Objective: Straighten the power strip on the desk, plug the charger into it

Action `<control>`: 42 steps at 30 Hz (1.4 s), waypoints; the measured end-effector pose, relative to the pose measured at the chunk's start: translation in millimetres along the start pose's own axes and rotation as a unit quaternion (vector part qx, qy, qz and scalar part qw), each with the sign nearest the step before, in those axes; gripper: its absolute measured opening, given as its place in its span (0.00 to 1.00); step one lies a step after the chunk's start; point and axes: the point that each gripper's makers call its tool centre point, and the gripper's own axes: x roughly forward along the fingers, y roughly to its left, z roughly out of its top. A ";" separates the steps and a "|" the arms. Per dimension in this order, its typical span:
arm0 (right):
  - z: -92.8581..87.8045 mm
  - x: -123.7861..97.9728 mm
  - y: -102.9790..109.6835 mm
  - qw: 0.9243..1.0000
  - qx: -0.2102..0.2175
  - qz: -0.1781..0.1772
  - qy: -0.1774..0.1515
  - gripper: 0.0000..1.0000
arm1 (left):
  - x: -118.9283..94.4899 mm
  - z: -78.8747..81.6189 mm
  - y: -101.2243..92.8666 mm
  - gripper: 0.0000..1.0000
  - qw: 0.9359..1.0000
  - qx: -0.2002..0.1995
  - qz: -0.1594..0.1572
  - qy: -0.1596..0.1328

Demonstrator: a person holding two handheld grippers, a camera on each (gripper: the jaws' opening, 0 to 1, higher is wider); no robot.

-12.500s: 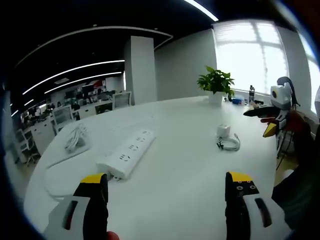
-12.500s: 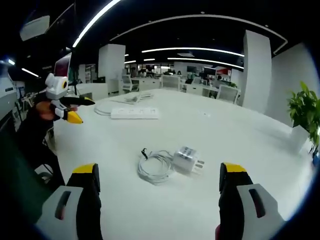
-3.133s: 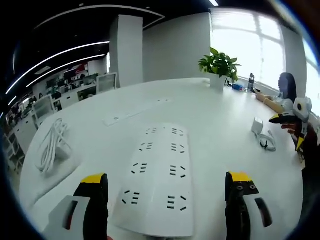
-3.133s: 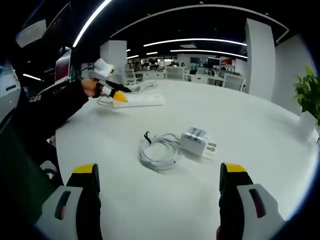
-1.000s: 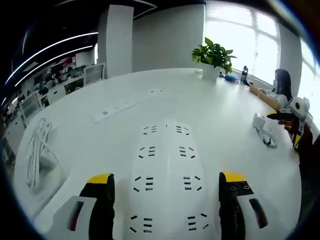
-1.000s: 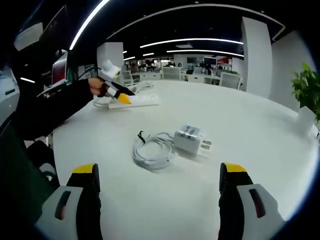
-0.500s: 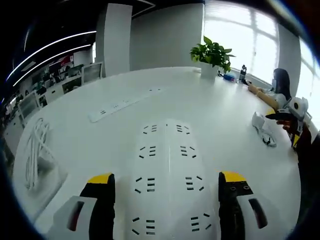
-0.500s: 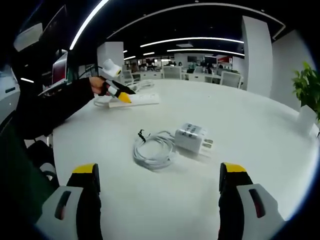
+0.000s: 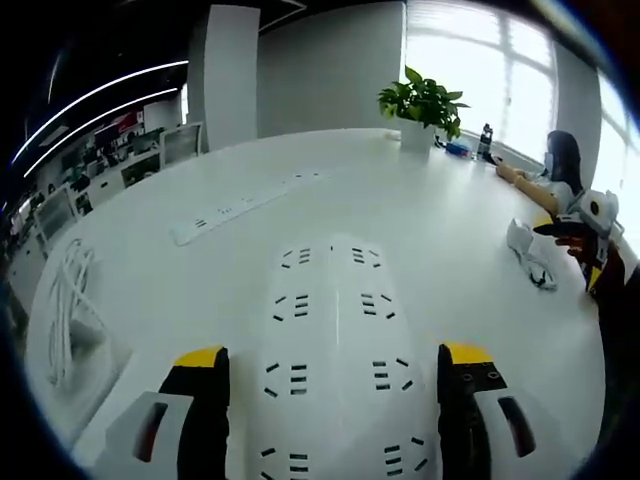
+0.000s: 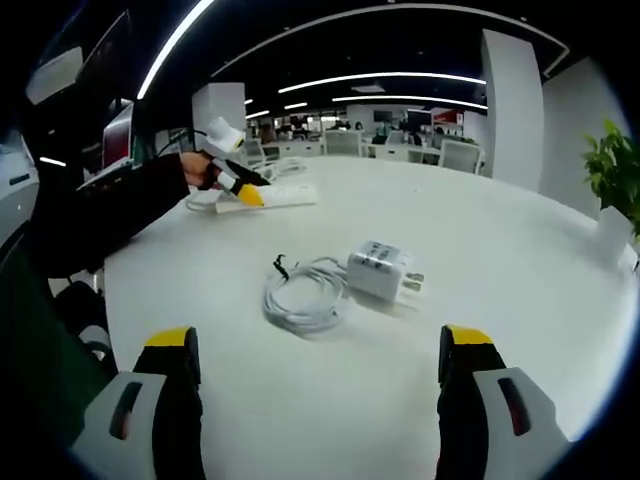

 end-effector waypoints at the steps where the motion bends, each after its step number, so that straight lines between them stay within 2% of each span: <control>1: 0.2 -0.1 -0.1 1.000 0.000 0.000 0.000 0.99 | 0.3 0.0 0.4 0.88 1.000 0.000 0.000 0.000; 9: -0.9 -0.6 -1.9 1.000 0.000 -0.002 0.001 0.99 | 4.6 -3.4 3.5 0.87 1.000 0.004 0.003 0.009; 28: 0.6 0.8 -2.7 1.000 0.000 -0.003 -0.001 0.98 | 7.8 -2.6 3.2 0.87 1.000 0.015 0.006 0.008; 30: 0.4 0.6 -3.2 1.000 0.000 -0.004 -0.001 0.98 | 8.1 -2.4 3.6 0.85 1.000 0.018 0.009 0.007; 32: 0.4 0.7 -3.1 1.000 0.000 -0.004 -0.001 0.98 | 8.7 -0.8 -3.3 0.79 1.000 0.031 -0.005 0.000; 33: 0.4 0.8 -2.8 1.000 0.000 -0.003 -0.001 0.98 | 8.5 -2.4 0.1 0.79 1.000 0.029 0.007 0.005; 34: 0.3 0.9 -2.7 1.000 0.000 -0.003 -0.001 0.98 | 10.4 1.3 0.0 0.79 0.999 0.032 0.001 -0.002; 42: 0.9 0.8 -0.6 1.000 -0.001 -0.002 -0.002 0.98 | 9.9 2.0 1.5 0.79 1.000 0.030 0.000 -0.006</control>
